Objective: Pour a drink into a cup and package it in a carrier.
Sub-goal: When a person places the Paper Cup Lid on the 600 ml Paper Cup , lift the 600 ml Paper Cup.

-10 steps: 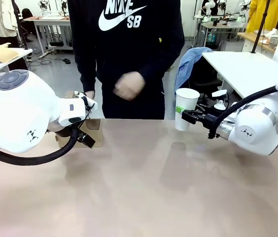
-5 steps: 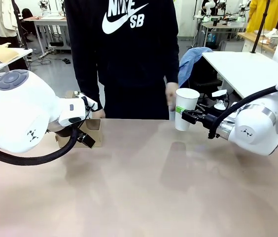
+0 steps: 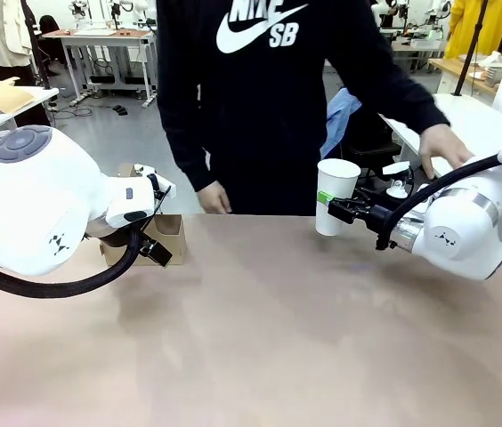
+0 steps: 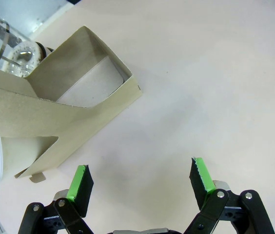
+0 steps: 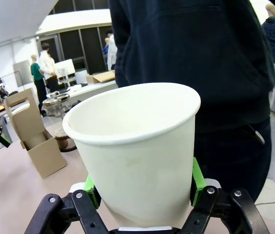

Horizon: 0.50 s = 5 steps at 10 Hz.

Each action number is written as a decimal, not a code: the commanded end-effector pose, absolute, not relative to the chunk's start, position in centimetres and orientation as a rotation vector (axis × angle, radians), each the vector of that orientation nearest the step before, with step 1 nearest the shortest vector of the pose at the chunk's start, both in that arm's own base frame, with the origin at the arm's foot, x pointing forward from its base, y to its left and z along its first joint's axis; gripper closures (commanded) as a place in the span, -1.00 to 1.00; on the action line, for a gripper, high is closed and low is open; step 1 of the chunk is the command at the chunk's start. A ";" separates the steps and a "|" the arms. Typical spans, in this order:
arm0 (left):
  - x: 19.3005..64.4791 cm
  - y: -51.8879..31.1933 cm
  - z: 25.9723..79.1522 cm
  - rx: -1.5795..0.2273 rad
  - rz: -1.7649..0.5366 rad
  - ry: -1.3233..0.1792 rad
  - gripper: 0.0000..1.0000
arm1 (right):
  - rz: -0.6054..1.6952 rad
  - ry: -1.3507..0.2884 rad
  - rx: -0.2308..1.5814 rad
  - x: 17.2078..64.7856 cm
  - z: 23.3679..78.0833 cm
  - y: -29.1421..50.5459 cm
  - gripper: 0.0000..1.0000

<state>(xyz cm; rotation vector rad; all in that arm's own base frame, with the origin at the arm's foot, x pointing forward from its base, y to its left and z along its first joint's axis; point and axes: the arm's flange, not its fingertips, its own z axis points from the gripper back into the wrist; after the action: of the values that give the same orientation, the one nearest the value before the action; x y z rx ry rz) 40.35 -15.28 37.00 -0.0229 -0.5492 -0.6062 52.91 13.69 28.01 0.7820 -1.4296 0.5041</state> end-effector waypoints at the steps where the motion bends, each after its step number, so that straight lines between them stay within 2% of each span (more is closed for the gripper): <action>1: 40.4 -15.2 37.0 -0.025 -0.605 -0.550 -1.00 | 0.507 -1.437 0.786 52.7 28.6 13.9 -0.60; 5: 40.4 -15.2 37.0 -0.025 -0.605 -0.550 -1.00 | 0.507 -1.437 0.786 52.7 28.6 13.9 -0.60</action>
<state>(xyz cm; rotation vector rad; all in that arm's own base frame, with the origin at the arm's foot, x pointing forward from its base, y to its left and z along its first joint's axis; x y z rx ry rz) 40.35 -15.28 37.00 -0.0229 -0.5492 -0.6062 52.91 13.69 28.01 0.7820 -1.4296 0.5041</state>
